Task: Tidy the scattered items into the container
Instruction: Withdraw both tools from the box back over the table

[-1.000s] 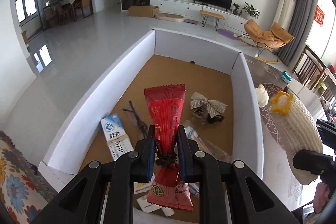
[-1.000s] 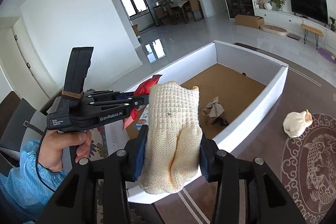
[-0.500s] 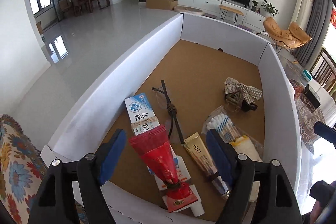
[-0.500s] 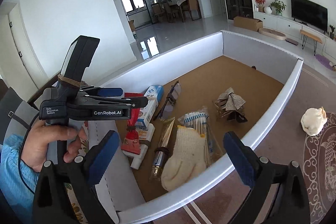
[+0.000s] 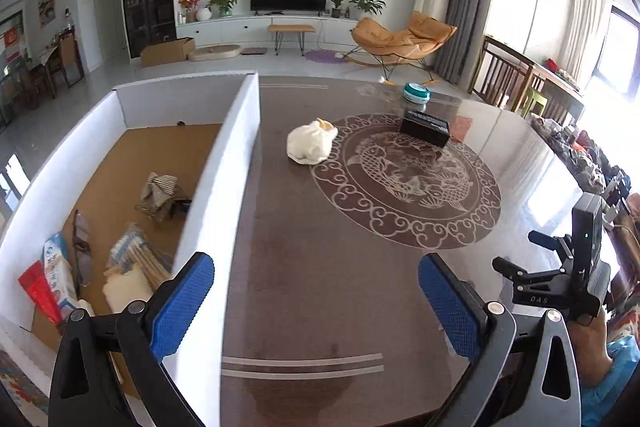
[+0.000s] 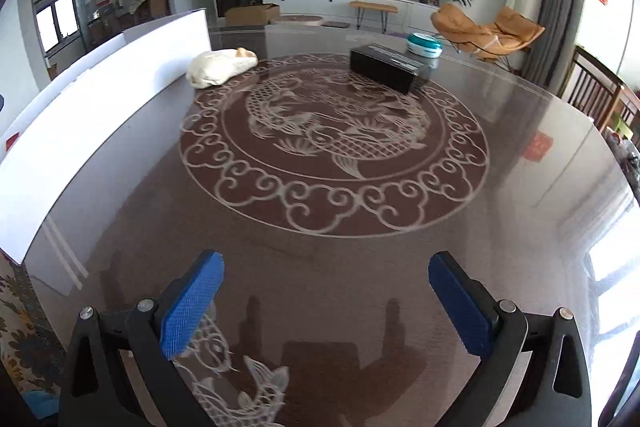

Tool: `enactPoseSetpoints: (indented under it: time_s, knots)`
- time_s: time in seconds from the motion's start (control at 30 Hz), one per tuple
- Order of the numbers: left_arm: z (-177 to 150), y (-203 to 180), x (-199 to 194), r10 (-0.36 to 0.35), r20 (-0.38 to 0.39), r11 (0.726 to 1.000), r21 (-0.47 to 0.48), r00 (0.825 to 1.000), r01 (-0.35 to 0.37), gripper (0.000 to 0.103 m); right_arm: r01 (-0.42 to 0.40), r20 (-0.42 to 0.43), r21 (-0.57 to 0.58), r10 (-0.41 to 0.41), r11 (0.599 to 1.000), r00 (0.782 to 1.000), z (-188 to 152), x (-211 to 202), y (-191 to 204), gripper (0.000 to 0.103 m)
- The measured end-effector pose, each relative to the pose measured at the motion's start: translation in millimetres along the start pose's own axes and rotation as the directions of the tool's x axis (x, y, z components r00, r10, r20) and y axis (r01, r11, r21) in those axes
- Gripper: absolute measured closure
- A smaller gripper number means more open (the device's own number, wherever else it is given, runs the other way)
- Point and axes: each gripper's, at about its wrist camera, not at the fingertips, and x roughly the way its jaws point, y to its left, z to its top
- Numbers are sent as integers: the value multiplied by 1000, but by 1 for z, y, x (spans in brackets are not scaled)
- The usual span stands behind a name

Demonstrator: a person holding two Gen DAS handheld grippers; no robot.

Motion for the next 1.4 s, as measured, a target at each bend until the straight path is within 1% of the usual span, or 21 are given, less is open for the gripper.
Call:
enactPoseSetpoints:
  time_s: [0.07, 0.17, 0.2, 0.23, 0.3, 0.33, 0.47, 0.53, 0.77, 0.93, 1.03, 1.17, 1.2, 1.27, 1.4]
  knots:
    - [-5, -33, 32, -15, -58, 999, 44, 998, 17, 0, 37, -19, 51, -36, 998, 999, -7, 1, -33, 0]
    - [-13, -69, 75, -35, -121, 996, 75, 992, 45, 0, 92, -46, 89, -88, 992, 995, -9, 7, -65, 0]
    - [-14, -81, 88, -37, -139, 996, 79, 990, 49, 0, 101, -55, 100, -96, 990, 994, -10, 9, -73, 0]
    - [-14, -89, 99, -41, -152, 995, 81, 988, 54, 0, 94, -63, 122, -87, 988, 994, -11, 10, -79, 0]
    - [-14, -104, 117, -39, -168, 995, 89, 985, 54, 0, 68, -61, 164, -59, 984, 996, -11, 10, -88, 0]
    - [-15, -110, 124, -34, -178, 994, 95, 983, 51, 0, 69, -65, 170, -58, 983, 996, -11, 11, -89, 0]
    - [-10, -126, 146, -1, -206, 992, 125, 979, 27, 0, 93, -72, 144, -83, 985, 994, -11, 11, -83, 0]
    - [-9, -129, 156, 9, -235, 991, 129, 972, 21, 0, 93, -70, 151, -83, 984, 994, -13, 12, -82, 0]
    - [-11, -127, 163, 15, -202, 994, 112, 979, 8, 0, 99, -68, 156, -90, 983, 994, -14, 12, -80, 0]
    - [-14, -126, 162, 0, -197, 991, 130, 980, 26, 0, 98, -67, 155, -88, 983, 994, -14, 12, -80, 0]
    - [-13, -125, 161, -12, -219, 988, 150, 976, 46, 0, 92, -65, 148, -83, 985, 994, -15, 12, -78, 0]
    - [-17, -124, 161, -13, -232, 987, 156, 973, 50, 0, 89, -63, 145, -81, 985, 995, -15, 11, -77, 0]
    - [-11, -126, 160, -11, -238, 986, 157, 971, 49, 0, 89, -63, 145, -81, 985, 995, -15, 11, -77, 0]
    - [-11, -125, 159, -11, -255, 985, 162, 967, 54, 0, 89, -63, 144, -81, 985, 995, -15, 12, -76, 0]
    - [-20, -121, 148, -41, -261, 973, 208, 964, 98, 0, 88, -62, 144, -80, 986, 995, -15, 12, -75, 0]
